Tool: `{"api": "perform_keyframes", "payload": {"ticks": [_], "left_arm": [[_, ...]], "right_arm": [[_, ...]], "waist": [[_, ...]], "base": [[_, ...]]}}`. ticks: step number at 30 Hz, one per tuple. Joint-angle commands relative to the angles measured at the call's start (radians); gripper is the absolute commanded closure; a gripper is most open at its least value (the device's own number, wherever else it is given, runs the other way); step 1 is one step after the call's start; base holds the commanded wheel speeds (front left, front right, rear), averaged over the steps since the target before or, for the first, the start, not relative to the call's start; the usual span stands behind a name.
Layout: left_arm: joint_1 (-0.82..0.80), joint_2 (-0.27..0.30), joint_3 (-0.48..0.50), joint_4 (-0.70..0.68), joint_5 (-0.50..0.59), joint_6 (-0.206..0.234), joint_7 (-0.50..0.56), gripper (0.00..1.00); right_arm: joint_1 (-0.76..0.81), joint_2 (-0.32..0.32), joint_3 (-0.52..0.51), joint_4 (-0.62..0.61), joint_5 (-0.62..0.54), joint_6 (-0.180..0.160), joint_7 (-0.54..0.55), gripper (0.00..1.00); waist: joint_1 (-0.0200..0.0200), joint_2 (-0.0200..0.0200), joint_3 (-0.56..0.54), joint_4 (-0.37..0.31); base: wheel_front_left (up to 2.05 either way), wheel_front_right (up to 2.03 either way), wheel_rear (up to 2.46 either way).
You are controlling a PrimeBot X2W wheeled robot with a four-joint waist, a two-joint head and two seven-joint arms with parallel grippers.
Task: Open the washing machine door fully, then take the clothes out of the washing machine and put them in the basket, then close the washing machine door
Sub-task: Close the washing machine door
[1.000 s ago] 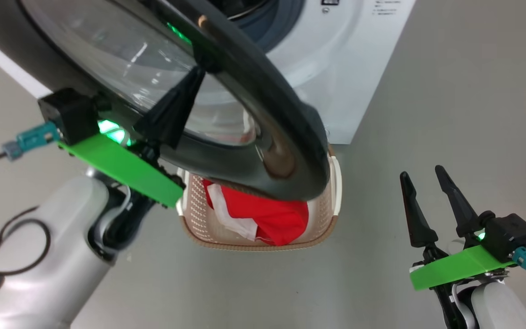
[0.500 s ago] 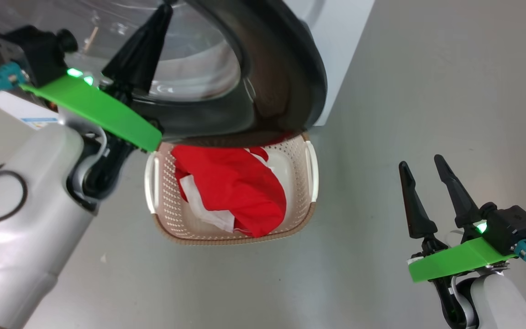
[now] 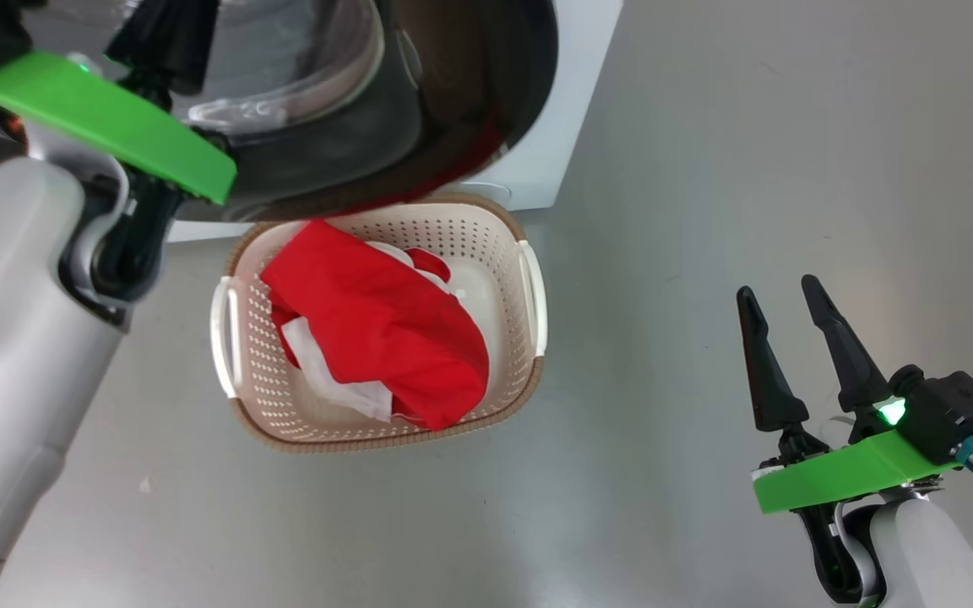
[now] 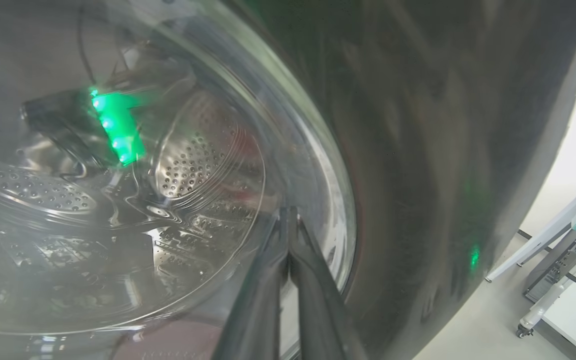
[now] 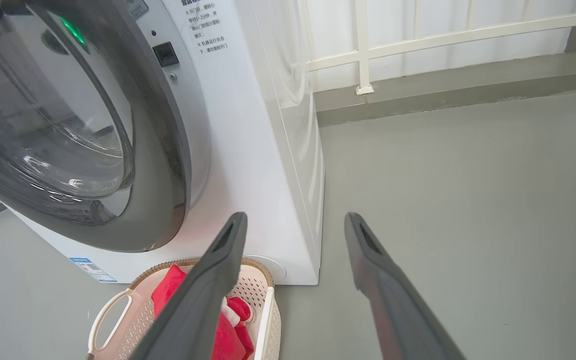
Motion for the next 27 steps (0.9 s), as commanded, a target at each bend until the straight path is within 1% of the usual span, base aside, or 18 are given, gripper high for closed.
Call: {"api": "perform_keyframes", "payload": {"ticks": [1,6,12,19,22,23,25,27], "left_arm": [[-0.044,0.045,0.041,-0.008,0.009,-0.006,-0.008,1.00],[-0.049,0.044,0.049,0.006,0.015,-0.006,-0.008,1.00],[-0.021,0.039,0.046,-0.008,0.015,-0.006,-0.008,1.00],[0.086,0.017,0.073,-0.048,0.029,-0.006,-0.008,1.00],[0.150,0.011,0.085,-0.059,0.056,-0.006,-0.008,1.00],[0.196,0.005,0.100,-0.065,0.069,-0.006,-0.008,0.97],[0.243,-0.004,0.125,-0.073,0.082,-0.006,-0.008,0.95],[0.292,-0.013,0.153,-0.080,0.100,-0.006,-0.008,0.89]], "right_arm": [[-0.020,-0.002,0.025,-0.028,0.005,0.005,-0.006,0.00],[-0.022,-0.002,0.023,-0.031,0.008,0.005,-0.006,0.00],[-0.019,-0.002,0.013,-0.030,0.004,0.005,-0.006,0.00],[-0.010,-0.002,0.003,-0.020,-0.011,0.005,-0.006,0.00],[-0.003,-0.002,-0.002,-0.016,-0.018,0.005,-0.006,0.00],[0.003,-0.002,-0.006,-0.013,-0.023,0.005,-0.006,0.00],[0.011,-0.002,-0.011,-0.010,-0.027,0.005,-0.006,0.00],[0.021,-0.002,-0.016,-0.008,-0.032,0.005,-0.006,0.00]], "waist": [[0.0000,-0.0001,0.007,-0.009],[0.0000,-0.0001,0.011,-0.016],[0.0000,-0.0001,0.002,-0.004],[0.0000,-0.0001,-0.036,0.025],[0.0000,-0.0001,-0.057,0.037],[0.0000,-0.0001,-0.073,0.045],[0.0000,-0.0001,-0.088,0.053],[0.0000,-0.0001,-0.104,0.063]], "base": [[0.00,0.00,0.00],[0.00,0.00,0.00],[0.00,0.00,0.00],[0.00,0.00,0.00],[0.00,0.00,0.00],[0.00,0.00,0.00],[0.00,0.00,0.00],[0.00,0.00,0.00]]}}
